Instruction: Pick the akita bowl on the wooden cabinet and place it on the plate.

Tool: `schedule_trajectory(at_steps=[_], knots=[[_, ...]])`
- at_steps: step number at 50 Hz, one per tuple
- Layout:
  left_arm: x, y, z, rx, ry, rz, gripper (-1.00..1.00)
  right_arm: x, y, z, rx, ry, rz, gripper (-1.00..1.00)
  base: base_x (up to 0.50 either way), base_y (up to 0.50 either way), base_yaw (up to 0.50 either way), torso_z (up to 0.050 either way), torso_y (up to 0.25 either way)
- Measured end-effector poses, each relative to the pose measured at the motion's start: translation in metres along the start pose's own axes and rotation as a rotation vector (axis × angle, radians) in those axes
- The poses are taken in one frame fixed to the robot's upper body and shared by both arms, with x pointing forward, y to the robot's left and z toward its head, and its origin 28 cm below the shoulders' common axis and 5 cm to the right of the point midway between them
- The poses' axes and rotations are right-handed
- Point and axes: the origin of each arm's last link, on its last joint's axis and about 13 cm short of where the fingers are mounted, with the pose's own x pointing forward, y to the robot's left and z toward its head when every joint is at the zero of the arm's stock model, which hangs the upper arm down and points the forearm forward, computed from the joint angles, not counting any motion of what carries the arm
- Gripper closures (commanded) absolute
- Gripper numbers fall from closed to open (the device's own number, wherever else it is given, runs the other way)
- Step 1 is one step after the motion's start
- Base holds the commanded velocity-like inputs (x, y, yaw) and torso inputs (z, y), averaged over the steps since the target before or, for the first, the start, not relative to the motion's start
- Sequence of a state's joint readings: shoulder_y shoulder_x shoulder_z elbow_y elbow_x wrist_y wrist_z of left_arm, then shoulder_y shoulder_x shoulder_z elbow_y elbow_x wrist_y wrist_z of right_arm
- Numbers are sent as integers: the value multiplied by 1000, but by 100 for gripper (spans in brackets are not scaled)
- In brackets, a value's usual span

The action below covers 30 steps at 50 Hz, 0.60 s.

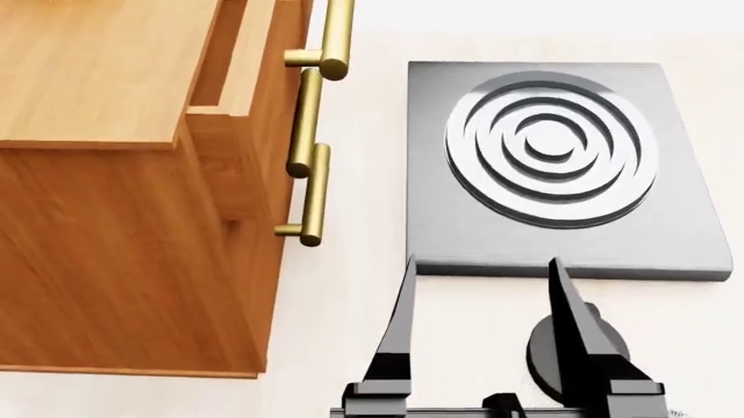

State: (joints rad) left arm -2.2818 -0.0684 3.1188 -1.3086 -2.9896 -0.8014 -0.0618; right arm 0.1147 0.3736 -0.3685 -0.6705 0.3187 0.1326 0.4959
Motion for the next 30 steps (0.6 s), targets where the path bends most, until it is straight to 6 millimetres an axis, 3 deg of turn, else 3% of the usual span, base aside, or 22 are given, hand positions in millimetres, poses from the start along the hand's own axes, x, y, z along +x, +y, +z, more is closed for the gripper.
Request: schedule_trajectory(at_steps=[28,29,30], knots=[[16,-9,-18,-109,85,-126,-100,0,0,-4,-1,13,0,-100,0,0,0,0,0],[17,-9,-18,-114,86,-129,100,0,0,-5,-1,14,-1,-100,0,0,0,0,0],[17,-10,-19,-117,86,-129,100,0,0,-5,-1,14,-1,-100,0,0,0,0,0]])
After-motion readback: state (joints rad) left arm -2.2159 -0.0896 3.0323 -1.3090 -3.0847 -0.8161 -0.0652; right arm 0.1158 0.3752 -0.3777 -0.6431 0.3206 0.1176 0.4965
